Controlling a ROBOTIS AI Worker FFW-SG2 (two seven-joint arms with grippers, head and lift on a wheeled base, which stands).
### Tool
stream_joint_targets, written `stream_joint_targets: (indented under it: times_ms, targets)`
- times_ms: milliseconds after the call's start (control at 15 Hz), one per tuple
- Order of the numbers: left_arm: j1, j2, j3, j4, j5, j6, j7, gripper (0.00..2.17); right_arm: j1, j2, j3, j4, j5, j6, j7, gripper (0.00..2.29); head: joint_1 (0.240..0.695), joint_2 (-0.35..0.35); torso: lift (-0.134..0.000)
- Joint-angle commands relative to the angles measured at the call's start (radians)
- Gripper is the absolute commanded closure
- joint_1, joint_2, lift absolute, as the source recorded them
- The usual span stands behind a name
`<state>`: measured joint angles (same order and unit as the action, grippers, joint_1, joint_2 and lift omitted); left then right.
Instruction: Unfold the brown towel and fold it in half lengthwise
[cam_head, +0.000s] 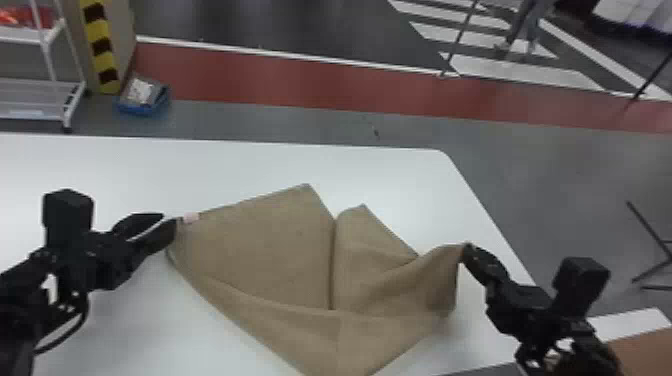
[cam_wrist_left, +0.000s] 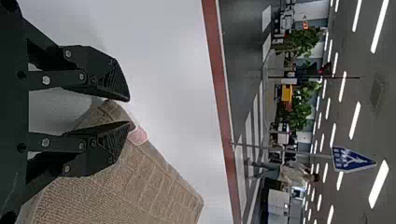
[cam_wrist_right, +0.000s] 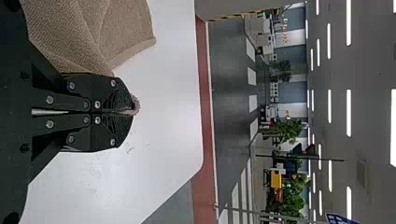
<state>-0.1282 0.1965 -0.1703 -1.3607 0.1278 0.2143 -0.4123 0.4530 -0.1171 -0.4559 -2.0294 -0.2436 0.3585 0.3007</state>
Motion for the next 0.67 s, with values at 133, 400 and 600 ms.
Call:
stream_joint_targets:
  times_ms: [133,400,600]
  targets:
    - [0.004,0.000,0.002,-0.008,0.010,0.003,-0.017,0.61,0.000,0.001,0.000,-0.002,-0.002,0.003,0.000,1.29,0.695,-0.297,-0.125]
    - [-0.024,-0.008,-0.011,0.031,-0.017,0.015,-0.016,0.51,0.003,0.002,-0.006,-0.002,-0.002,0.000,0.000,1.30,0.695,-0.301,-0.125]
    - [-0.024,-0.005,-0.009,0.034,-0.023,0.027,-0.016,0.72,0.003,0.002,-0.006,-0.002,-0.002,-0.003,0.000,1.30,0.695,-0.303,-0.125]
